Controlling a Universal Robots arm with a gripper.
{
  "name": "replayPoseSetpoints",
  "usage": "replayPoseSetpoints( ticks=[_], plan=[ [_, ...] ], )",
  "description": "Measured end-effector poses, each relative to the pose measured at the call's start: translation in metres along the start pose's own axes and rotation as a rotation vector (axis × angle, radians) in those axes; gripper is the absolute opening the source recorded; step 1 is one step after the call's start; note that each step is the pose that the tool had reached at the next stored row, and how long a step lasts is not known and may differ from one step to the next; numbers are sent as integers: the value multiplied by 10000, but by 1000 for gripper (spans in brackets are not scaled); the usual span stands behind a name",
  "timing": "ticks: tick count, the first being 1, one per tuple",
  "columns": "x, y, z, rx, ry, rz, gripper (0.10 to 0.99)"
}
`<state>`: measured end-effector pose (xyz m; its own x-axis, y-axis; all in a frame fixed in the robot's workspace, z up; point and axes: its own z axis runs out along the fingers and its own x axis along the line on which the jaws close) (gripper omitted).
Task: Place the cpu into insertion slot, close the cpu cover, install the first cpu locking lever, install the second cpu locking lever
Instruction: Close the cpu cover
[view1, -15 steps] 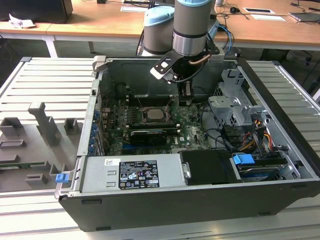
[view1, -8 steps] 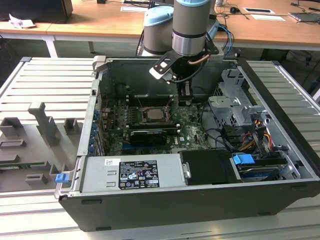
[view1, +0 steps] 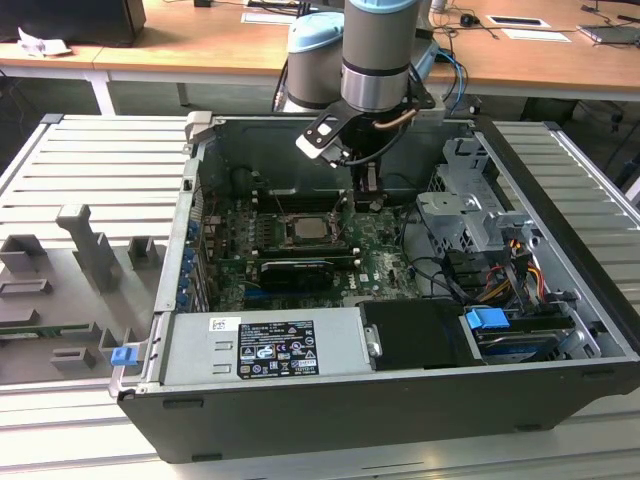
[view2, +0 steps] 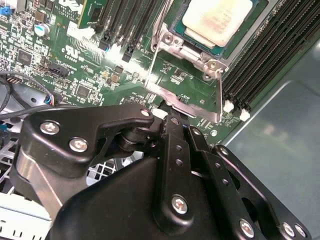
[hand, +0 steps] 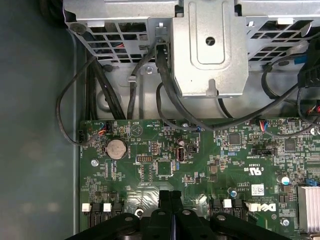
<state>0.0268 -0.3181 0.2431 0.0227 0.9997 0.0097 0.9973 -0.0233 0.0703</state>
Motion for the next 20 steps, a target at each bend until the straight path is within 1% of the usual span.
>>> replayPoseSetpoints(
  ticks=[5, 12, 20],
  plan=[
    [-1, -41, -3, 0, 0, 0, 106],
    [-2, -78, -5, 0, 0, 1, 106],
    [-3, -159, -11, 0, 0, 0, 106]
  ],
)
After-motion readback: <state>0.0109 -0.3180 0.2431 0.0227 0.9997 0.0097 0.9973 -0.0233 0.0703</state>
